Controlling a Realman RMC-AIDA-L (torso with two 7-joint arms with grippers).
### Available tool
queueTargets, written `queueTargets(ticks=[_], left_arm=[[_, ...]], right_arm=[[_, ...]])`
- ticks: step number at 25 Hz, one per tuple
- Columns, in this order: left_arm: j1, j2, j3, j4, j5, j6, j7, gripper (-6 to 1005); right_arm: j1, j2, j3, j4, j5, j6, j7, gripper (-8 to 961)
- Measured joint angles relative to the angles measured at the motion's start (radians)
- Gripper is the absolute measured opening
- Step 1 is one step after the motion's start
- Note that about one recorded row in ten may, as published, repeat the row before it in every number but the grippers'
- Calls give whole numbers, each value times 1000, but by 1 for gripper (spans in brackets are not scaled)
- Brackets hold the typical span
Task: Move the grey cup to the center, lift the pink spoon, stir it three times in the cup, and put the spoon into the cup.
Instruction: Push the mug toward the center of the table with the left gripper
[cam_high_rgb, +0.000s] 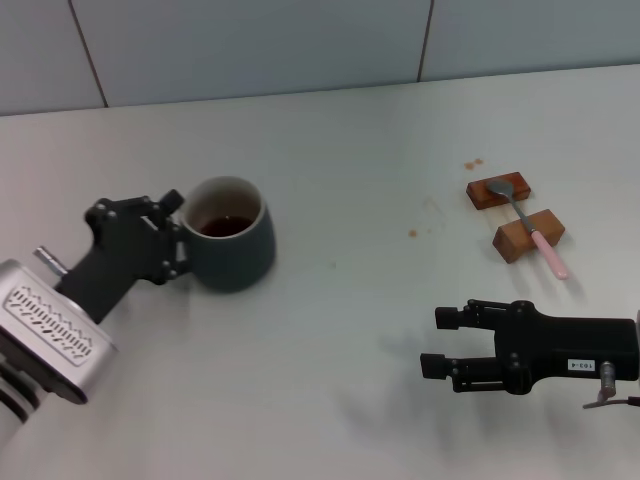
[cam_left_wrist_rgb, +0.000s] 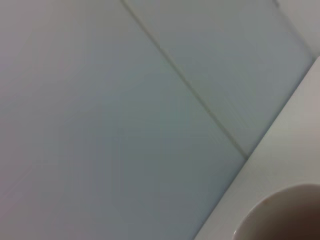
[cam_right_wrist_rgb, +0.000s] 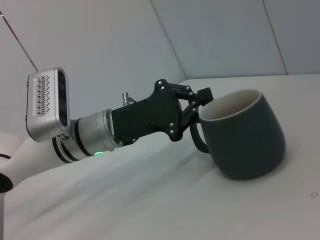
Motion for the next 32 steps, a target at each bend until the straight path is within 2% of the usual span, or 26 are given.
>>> queueTargets(ticks=[13, 23, 28, 30, 32], left_arm=[[-34, -1, -6, -98, 65, -9, 34, 72], [-70, 0, -10, -164, 119, -63, 37, 84], [-14, 10, -37, -218, 120, 103, -4, 90], [34, 17, -32, -201, 133, 224, -121, 93], [47, 19, -30, -184, 146, 253, -180, 95]], right_arm=[[1, -1, 0, 15, -2, 0, -6, 825], [-1, -1, 3, 16, -10, 1, -7, 825], [-5, -1, 68, 31, 14, -4, -7, 825], [-9, -3, 129, 60, 60, -8, -7, 825], [-13, -4, 151, 71, 86, -11, -1, 825]])
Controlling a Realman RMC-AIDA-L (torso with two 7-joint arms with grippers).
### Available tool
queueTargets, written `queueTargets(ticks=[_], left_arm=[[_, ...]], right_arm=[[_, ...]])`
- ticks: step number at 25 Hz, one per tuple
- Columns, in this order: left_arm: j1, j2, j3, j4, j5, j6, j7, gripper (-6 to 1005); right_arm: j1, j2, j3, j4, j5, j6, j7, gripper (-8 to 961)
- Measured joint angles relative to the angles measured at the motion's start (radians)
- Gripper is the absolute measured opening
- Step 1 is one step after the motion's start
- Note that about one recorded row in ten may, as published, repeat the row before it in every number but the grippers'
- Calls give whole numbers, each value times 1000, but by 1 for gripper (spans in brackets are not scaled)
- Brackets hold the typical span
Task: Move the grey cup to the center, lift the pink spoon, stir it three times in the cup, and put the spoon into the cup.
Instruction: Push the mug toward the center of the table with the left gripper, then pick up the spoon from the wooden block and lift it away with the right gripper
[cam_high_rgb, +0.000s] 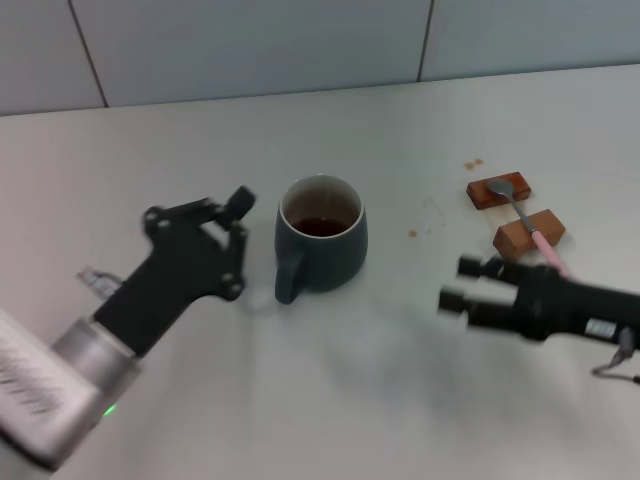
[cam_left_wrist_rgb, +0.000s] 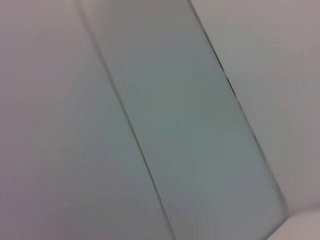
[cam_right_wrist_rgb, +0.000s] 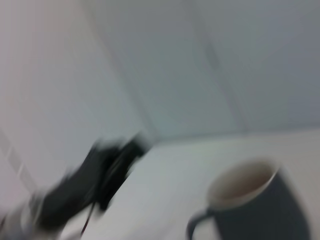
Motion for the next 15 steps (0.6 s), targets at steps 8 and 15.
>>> queueTargets(ticks=[8, 15], left_arm=[[34, 0, 17, 428, 313, 153, -730, 105], [44, -10, 52, 582, 373, 174, -857, 460]], right_arm=[[-89, -10, 190, 143, 266, -36, 223, 825], [-193, -14, 392, 280, 332, 26, 431, 824]])
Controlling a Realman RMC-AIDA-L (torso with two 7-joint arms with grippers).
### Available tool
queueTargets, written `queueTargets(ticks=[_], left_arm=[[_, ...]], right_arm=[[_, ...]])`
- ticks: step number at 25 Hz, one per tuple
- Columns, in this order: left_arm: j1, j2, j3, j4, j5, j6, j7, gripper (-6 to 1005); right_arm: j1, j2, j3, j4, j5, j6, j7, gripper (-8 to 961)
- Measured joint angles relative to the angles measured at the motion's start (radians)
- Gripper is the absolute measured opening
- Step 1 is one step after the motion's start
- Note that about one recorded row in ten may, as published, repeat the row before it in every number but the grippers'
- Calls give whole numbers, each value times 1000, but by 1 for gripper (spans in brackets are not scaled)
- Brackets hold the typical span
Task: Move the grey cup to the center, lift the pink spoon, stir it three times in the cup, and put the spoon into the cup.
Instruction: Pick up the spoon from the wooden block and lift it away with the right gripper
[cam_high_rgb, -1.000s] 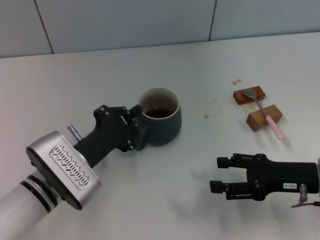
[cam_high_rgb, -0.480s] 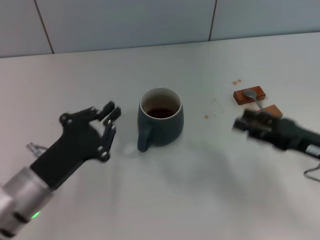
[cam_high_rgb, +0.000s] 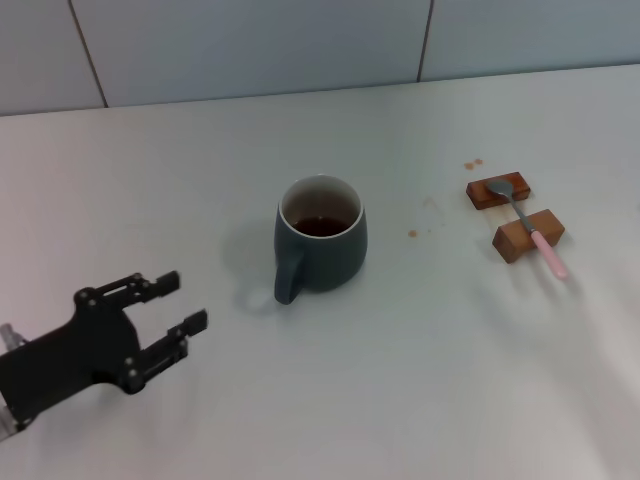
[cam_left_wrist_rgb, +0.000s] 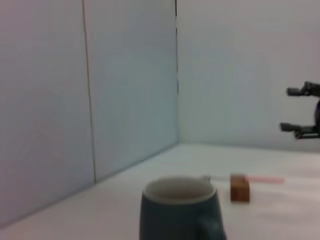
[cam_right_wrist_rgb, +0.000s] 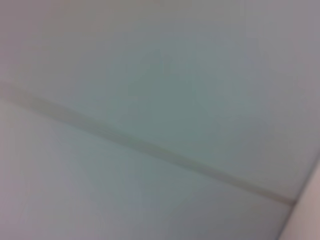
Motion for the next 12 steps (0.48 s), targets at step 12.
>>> queueTargets(ticks=[12], left_arm=[[-4, -2, 43, 89, 4, -16, -98, 731]], right_arm=[[-7, 17, 34, 73, -20, 137, 57, 824]])
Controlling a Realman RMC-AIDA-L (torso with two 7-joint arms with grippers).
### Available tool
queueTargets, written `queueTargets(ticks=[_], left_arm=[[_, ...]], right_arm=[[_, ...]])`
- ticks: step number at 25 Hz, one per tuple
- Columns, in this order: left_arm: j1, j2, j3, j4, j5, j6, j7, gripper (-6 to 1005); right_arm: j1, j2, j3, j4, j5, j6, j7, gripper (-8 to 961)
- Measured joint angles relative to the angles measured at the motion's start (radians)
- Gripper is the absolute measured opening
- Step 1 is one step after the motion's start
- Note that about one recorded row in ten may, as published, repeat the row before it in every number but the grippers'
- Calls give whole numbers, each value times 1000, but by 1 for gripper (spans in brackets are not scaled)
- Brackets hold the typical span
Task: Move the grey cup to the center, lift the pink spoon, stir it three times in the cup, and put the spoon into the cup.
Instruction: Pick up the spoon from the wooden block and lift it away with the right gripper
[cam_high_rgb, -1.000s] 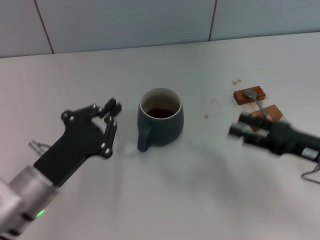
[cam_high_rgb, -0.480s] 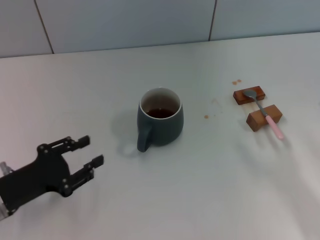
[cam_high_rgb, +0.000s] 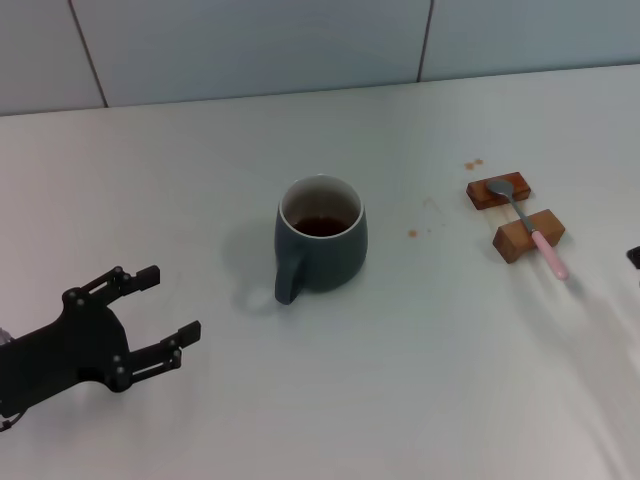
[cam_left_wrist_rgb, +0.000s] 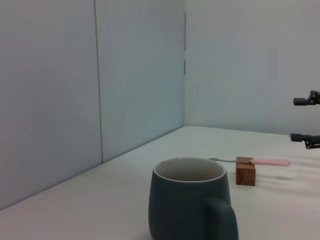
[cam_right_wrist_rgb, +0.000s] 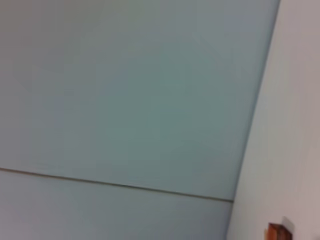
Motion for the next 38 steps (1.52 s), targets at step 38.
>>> queueTargets(ticks=[38], left_arm=[[-4, 0, 12, 8, 0, 5, -8, 838]], right_arm=[[83, 9, -35, 114, -30, 158, -12, 824]])
